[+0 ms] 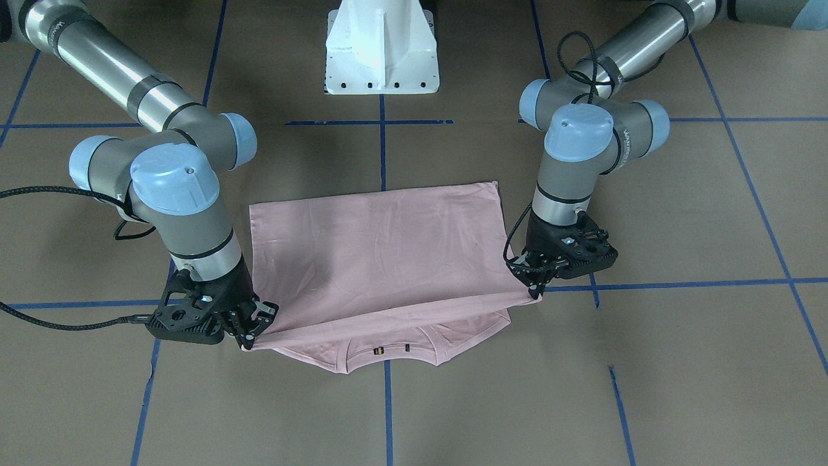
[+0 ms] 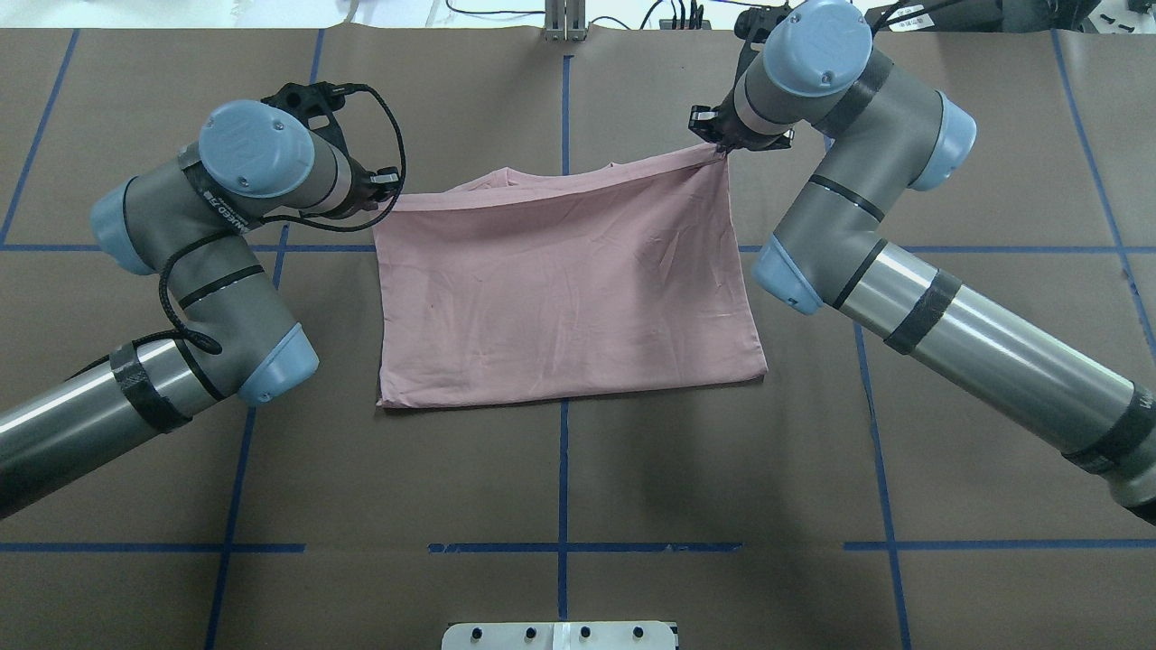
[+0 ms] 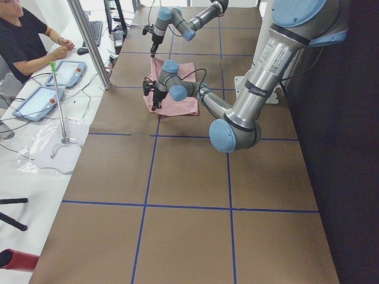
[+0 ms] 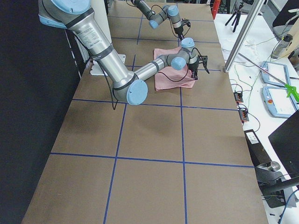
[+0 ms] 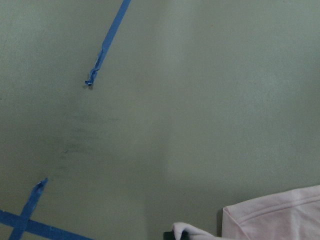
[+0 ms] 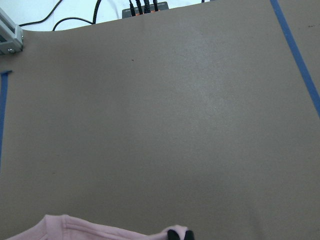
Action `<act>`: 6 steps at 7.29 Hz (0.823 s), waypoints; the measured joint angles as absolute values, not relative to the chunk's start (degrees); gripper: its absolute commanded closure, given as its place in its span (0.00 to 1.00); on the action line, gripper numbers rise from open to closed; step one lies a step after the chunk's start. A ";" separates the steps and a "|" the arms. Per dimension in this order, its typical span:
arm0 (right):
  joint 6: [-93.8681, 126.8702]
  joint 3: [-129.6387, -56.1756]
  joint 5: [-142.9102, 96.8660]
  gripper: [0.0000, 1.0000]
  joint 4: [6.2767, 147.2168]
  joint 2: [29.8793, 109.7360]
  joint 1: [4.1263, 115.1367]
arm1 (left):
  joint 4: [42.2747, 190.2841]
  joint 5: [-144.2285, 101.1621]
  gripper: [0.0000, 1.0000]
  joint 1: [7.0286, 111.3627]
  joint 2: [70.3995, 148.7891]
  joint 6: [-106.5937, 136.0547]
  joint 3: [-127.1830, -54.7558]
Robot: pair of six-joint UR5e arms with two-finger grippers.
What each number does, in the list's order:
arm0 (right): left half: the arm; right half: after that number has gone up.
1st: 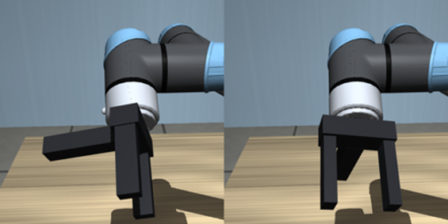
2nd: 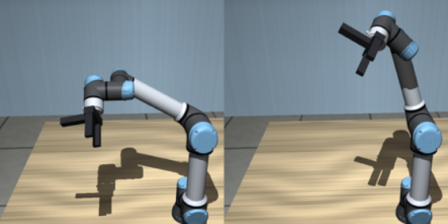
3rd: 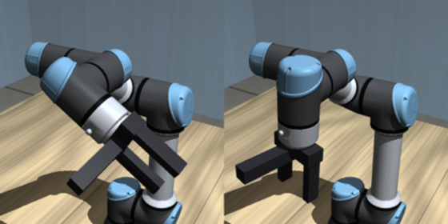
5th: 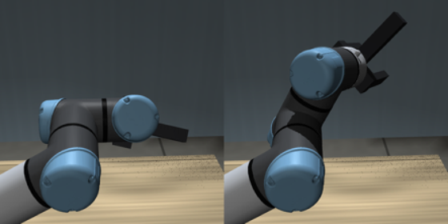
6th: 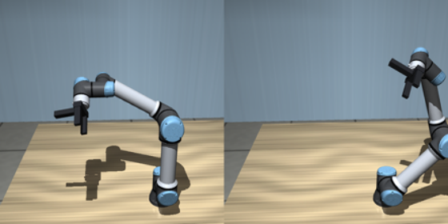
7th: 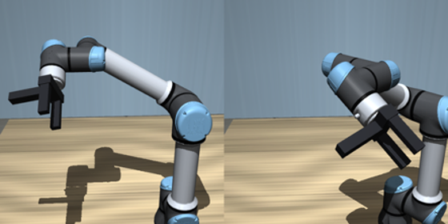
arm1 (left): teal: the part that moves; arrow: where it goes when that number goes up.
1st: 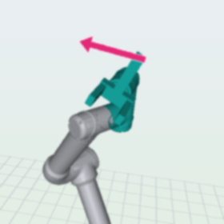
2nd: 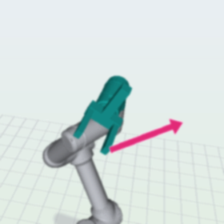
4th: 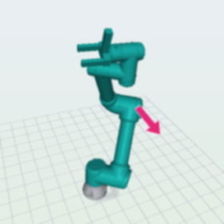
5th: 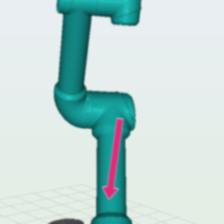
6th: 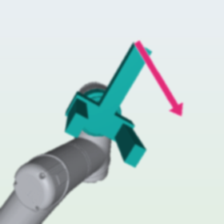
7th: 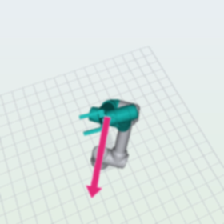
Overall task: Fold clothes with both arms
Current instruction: 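Lay the hem down near the collar and open both grippers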
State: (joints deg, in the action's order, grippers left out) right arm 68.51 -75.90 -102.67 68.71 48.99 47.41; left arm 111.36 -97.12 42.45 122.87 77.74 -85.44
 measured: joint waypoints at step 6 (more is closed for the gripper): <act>63.63 -76.33 -102.78 0.00 68.12 49.76 47.16 | 111.50 -97.15 0.00 42.45 124.06 78.06 -85.45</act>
